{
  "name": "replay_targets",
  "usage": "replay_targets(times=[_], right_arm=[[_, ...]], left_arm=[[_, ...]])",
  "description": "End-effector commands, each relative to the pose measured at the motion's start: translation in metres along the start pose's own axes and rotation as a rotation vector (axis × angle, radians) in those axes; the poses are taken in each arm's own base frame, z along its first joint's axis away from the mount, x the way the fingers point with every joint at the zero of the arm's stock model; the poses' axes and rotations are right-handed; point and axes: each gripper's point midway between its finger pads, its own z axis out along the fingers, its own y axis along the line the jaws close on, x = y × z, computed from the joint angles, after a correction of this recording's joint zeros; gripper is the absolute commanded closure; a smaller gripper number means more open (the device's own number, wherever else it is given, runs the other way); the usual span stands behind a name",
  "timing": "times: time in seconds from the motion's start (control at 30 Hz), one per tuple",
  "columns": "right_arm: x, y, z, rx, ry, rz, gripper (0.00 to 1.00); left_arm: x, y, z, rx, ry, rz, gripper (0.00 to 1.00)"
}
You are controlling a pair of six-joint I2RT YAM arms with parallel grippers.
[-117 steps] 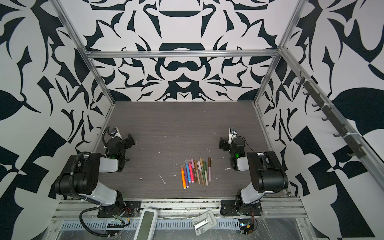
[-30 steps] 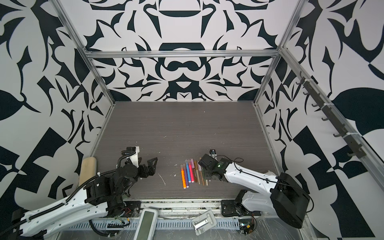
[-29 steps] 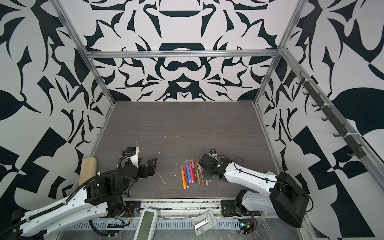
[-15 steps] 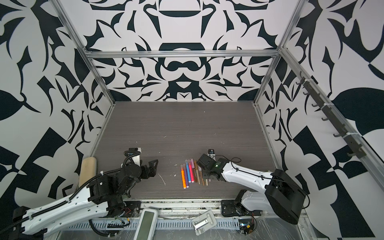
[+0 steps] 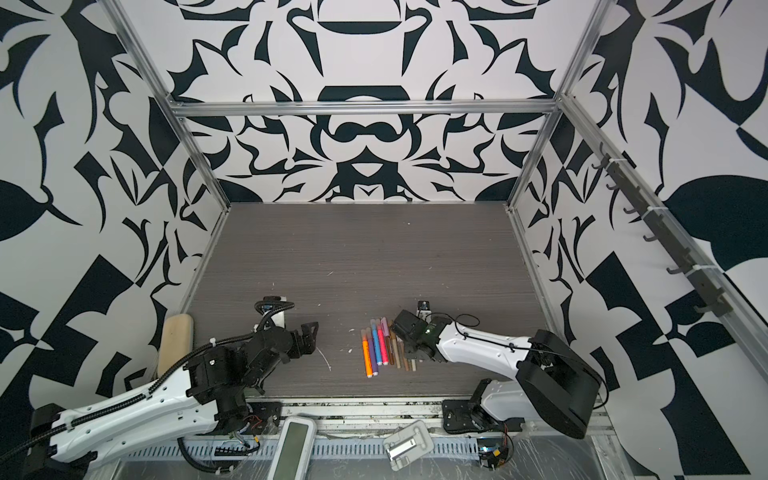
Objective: Open the pen caps
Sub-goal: 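Close the right gripper on the pink pen body and lift it, then grasp the brown cap with the left gripper beside the right gripper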
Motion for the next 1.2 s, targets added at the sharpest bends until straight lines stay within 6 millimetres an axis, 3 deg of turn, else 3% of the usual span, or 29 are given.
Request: replay_targets(times=[0.0, 0.1, 0.17, 0.3, 0.47, 0.57, 0.87, 1.17], right_arm=[[-0.006, -0.011, -0.011, 0.045, -0.032, 0.007, 0.98], [-0.019, -0.006, -0.031, -0.001, -0.086, -0.003, 0.98], [-0.026, 0.012, -0.046, -0.116, -0.112, -0.047, 0.98], [-0.029, 0.040, -0.068, -0.270, -0.110, -0.130, 0.99], [-0.013, 0.103, -0.094, -0.597, -0.003, -0.219, 1.00], [-0.007, 0.126, -0.108, -0.703, 0.023, -0.243, 1.00], [0.003, 0.164, -0.130, -0.802, 0.038, -0.283, 1.00], [-0.001, 0.173, -0.152, -0.869, 0.007, -0.281, 1.00]], left_arm=[[-0.008, -0.008, -0.006, 0.015, 0.006, -0.035, 0.01], [-0.009, -0.017, -0.007, 0.042, 0.031, -0.030, 0.01], [-0.009, -0.029, -0.008, 0.083, 0.057, -0.024, 0.01], [-0.011, -0.070, -0.013, 0.275, 0.116, -0.055, 0.01], [-0.018, -0.093, -0.003, 0.405, 0.240, -0.179, 0.20], [-0.019, -0.099, 0.010, 0.470, 0.313, -0.281, 0.27], [-0.007, -0.119, 0.032, 0.533, 0.408, -0.338, 0.32], [0.010, -0.117, 0.049, 0.503, 0.465, -0.362, 0.44]])
